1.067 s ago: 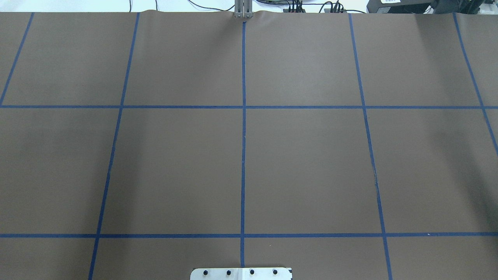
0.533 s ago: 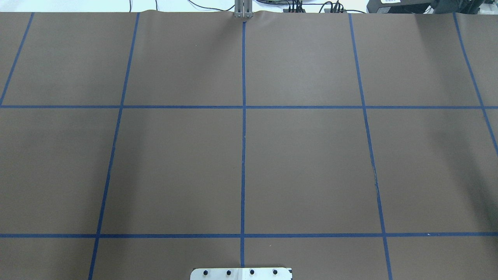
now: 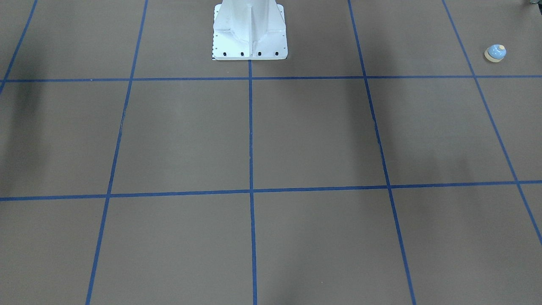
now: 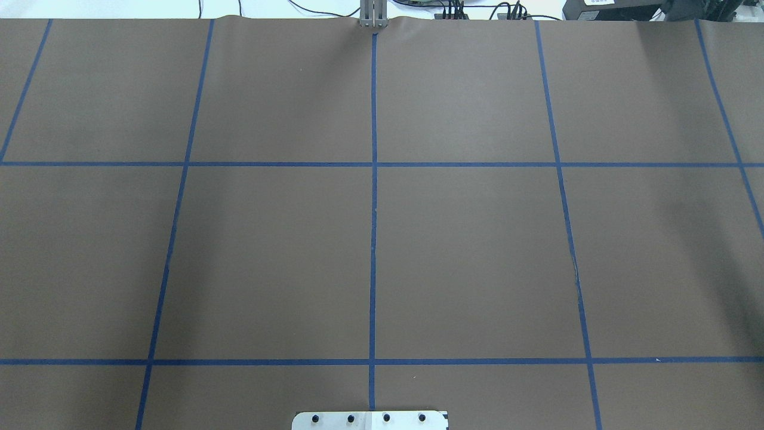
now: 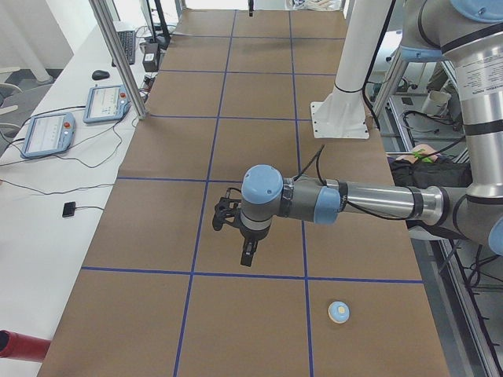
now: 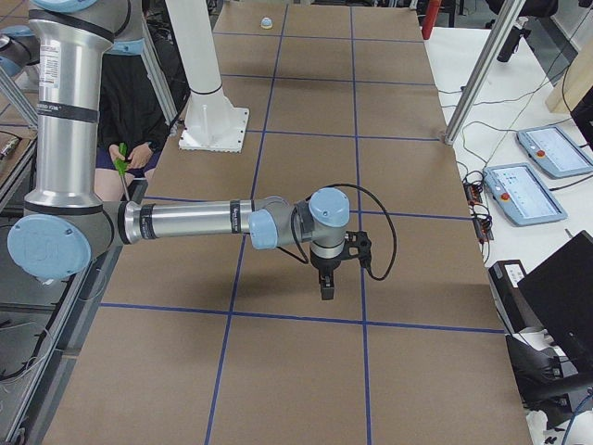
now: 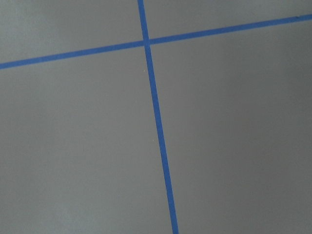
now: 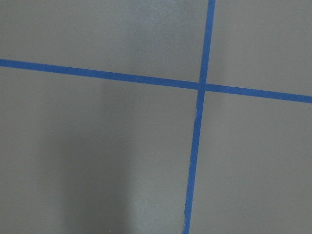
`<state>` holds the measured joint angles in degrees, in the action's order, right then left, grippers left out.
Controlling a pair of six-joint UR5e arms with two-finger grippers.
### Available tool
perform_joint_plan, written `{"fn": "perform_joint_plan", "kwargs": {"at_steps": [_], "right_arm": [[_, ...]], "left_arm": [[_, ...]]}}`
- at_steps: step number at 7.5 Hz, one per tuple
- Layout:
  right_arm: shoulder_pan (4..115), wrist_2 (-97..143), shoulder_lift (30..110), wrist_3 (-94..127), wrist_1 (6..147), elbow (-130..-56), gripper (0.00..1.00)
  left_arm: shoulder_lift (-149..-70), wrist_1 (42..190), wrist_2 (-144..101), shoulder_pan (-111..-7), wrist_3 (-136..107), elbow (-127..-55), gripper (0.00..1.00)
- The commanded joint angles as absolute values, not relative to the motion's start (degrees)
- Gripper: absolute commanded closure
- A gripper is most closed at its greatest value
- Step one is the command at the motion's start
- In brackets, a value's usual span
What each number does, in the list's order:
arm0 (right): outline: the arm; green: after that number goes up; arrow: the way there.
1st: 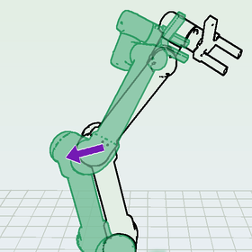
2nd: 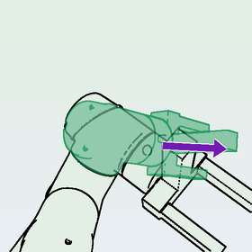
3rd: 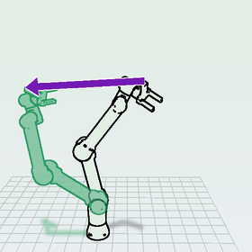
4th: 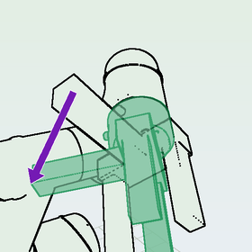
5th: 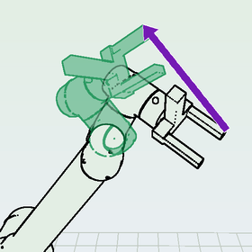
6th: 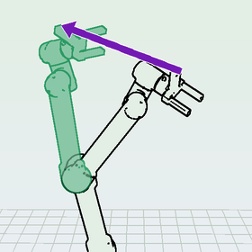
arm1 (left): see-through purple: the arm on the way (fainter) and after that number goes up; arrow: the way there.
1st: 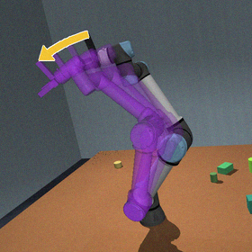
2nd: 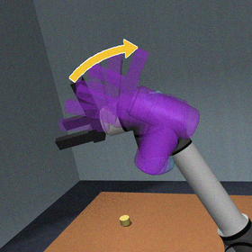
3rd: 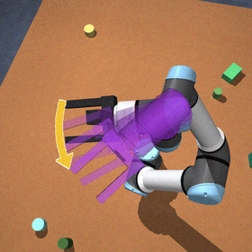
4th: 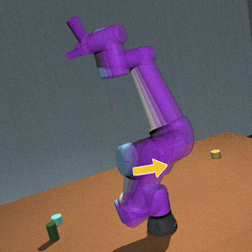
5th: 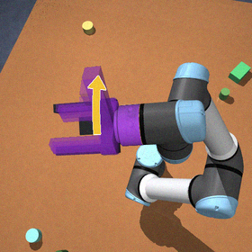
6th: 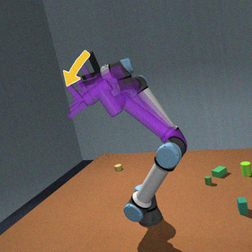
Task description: Place and press bell with both arms
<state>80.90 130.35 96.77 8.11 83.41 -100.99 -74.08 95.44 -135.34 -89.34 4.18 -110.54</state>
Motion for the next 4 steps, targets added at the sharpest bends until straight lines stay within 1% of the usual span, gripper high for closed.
{"fn": "perform_joint_plan", "kwargs": {"at_steps": [1,2,3,4], "right_arm": [[80.9,130.3,96.7,8.2,83.4,-101.0,0.00],[80.9,130.3,96.7,8.3,83.3,-101.0,0.00],[80.9,130.3,96.7,8.2,83.4,-100.9,0.00],[80.9,130.3,96.7,8.2,83.3,-100.9,0.00]], "left_arm": [[-74.6,96.7,-136.1,-86.5,3.8,-110.5,0.00],[-74.6,96.6,-136.7,-84.0,3.6,-110.3,0.00],[-73.1,96.4,-136.7,-82.5,4.0,-110.2,0.00],[-70.7,96.5,-136.5,-78.4,3.9,-110.1,0.00]]}}
